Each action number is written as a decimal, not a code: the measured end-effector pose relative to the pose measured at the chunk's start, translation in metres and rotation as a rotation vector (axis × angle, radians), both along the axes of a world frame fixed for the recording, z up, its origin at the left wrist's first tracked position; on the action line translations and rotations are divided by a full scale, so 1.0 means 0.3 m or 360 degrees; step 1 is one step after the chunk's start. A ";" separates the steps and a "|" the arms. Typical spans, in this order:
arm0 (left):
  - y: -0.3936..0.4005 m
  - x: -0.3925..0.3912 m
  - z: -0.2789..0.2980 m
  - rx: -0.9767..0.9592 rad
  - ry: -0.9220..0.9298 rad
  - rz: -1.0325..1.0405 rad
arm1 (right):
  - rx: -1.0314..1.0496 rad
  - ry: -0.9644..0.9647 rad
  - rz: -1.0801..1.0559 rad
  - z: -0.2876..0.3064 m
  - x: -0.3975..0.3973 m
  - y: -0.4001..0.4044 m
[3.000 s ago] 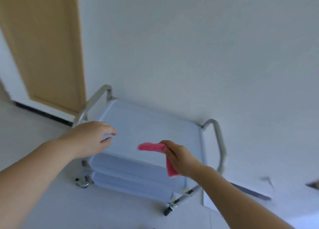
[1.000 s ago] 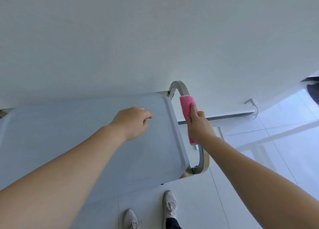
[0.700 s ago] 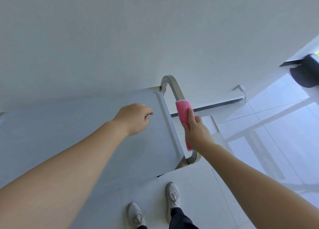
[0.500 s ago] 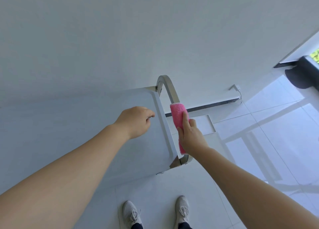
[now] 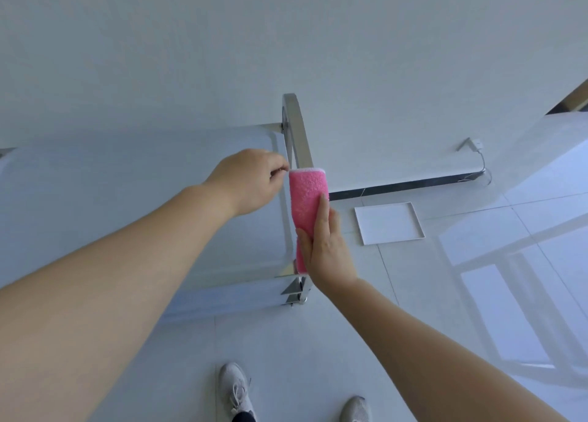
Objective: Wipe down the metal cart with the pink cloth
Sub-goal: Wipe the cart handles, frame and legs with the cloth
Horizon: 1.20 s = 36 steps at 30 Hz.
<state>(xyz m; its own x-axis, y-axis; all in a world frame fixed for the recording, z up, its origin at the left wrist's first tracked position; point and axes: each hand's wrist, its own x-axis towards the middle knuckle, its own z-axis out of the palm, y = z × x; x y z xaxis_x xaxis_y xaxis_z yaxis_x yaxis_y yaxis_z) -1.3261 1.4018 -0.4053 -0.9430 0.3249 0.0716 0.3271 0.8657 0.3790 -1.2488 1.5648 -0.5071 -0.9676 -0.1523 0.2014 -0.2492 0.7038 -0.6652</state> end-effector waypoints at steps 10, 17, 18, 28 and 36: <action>-0.040 0.226 -0.193 0.0042 -0.0157 0.0016 | -0.0281 -0.0014 0.0097 -0.088 0.054 0.055; -0.012 0.391 -0.372 0.0107 -0.0052 -0.0030 | -0.0295 0.0160 0.0183 -0.246 0.108 0.086; -0.003 0.423 -0.400 0.0070 -0.0010 -0.0110 | -0.0283 0.0229 0.0194 -0.282 0.110 0.091; 0.012 0.569 -0.885 -0.0401 -0.0169 -0.0133 | -0.0297 0.0848 0.0180 -0.562 0.075 0.085; 0.018 0.485 -1.103 -0.0434 0.0079 -0.0060 | -0.0168 0.1434 0.0049 -0.625 0.074 0.160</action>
<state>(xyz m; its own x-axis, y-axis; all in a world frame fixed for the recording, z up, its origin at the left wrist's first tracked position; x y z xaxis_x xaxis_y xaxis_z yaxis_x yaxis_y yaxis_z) -1.1805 1.4073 -0.7362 -0.9273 0.3736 0.0224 0.3736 0.9203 0.1162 -1.2265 1.6128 -0.6945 -0.4328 -0.1134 0.8943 -0.7241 0.6347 -0.2700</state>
